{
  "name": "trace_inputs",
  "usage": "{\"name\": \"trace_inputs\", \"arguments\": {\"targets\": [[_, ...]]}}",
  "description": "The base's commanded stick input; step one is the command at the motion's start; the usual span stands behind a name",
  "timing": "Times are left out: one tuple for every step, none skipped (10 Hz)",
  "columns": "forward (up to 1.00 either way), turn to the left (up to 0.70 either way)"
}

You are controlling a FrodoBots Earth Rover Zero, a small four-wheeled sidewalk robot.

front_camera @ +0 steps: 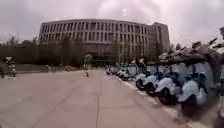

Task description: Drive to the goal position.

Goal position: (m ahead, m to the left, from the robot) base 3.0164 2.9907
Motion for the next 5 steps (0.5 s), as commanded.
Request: {"name": "trace_inputs", "arguments": {"targets": [[1.00, 0.00], [1.00, 0.00], [1.00, 0.00], [1.00, 0.00], [1.00, 0.00]]}}
